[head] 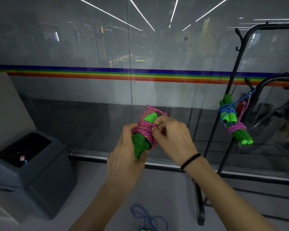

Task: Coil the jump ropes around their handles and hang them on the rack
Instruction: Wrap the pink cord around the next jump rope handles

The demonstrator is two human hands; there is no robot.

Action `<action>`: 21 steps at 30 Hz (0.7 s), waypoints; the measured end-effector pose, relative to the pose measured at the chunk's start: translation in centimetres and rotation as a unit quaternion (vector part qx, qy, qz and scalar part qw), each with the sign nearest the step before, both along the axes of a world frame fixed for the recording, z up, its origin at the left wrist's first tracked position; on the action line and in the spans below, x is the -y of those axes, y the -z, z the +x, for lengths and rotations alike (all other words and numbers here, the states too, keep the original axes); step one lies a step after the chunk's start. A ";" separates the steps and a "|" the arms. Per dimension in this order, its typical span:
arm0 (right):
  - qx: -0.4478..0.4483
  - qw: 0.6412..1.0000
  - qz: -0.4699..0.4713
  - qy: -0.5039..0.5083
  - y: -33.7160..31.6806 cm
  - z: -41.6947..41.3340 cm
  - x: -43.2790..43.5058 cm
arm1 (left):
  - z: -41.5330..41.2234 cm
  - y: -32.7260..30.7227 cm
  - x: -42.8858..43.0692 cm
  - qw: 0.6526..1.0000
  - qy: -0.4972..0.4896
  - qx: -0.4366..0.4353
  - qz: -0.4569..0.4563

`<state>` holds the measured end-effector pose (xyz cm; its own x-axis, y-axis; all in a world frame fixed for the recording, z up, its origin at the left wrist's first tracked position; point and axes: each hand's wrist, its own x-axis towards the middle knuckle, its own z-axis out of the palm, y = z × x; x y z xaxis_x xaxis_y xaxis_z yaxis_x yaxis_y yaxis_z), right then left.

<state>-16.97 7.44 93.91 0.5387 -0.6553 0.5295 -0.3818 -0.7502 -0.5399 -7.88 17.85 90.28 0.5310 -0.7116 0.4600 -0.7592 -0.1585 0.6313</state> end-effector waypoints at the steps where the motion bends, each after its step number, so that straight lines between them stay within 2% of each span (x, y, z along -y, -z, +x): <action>1: -0.006 0.998 0.052 -0.024 -0.3 -0.4 0.4 | 0.1 0.1 0.0 1.000 0.002 -0.003 0.002; 4: -0.015 0.973 0.199 -0.113 -1.3 -1.5 1.5 | 0.4 0.3 -0.3 1.000 0.016 -0.014 0.000; 7: -0.001 0.960 0.241 -0.144 -1.6 -2.0 2.0 | 0.5 0.7 -0.2 0.999 0.034 -0.040 -0.016; 11: -0.019 0.987 0.130 -0.096 -1.5 -1.8 1.8 | 0.5 1.3 0.3 0.992 0.064 -0.103 -0.034; 16: 0.027 0.998 0.010 -0.048 -1.3 -1.5 1.2 | 0.8 1.7 0.8 0.968 0.107 -0.221 -0.052; 21: 0.068 0.997 -0.036 -0.030 -1.2 -1.2 0.7 | 1.1 1.5 1.1 0.926 0.145 -0.340 -0.073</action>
<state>-18.19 6.71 95.07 0.4965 -0.5812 0.6447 -0.2624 -0.8085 -0.5268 -6.82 16.77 88.77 0.5293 -0.8263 0.1927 -0.1755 0.1155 0.9777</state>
